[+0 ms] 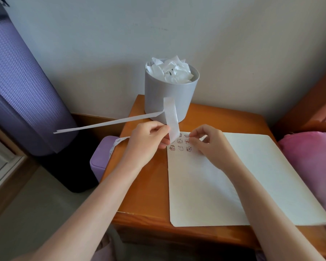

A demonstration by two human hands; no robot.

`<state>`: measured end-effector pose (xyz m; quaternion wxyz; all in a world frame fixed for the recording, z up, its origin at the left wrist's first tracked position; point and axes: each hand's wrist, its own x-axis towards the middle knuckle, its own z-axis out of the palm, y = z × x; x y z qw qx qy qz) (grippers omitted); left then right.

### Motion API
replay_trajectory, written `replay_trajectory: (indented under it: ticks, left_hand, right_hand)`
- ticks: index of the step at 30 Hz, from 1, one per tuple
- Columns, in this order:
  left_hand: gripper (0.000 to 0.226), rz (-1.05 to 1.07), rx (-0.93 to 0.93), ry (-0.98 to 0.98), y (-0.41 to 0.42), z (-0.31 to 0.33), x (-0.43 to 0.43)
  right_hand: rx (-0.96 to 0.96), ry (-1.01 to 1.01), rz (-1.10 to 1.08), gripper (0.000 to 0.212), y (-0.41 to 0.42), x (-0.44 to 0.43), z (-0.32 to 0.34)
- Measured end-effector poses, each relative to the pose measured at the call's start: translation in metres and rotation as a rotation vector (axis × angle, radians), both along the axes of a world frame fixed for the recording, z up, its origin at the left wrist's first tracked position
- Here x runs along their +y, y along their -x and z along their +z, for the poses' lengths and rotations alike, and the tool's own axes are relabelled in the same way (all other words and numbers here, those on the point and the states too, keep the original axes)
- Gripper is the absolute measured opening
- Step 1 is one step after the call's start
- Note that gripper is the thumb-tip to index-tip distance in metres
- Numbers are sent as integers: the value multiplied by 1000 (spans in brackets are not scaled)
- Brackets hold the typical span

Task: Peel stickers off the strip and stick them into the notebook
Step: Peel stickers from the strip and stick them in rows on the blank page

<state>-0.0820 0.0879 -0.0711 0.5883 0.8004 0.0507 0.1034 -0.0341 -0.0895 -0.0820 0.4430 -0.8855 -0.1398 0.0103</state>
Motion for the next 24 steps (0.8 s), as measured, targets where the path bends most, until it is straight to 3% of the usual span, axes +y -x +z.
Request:
replay_trajectory:
  ticks: [7,16,24]
  left_hand:
    - [7,-7,9,59,0,2,-1]
    - [17,-1,10,165,-1,4,-2]
    - [12,-76,9,23,3,4,-3]
  right_hand:
    - [-24,-148,226,15,12,12,20]
    - [-31,-283,158,15,15,14,19]
    - [-42,-276,131,9,15,14,19]
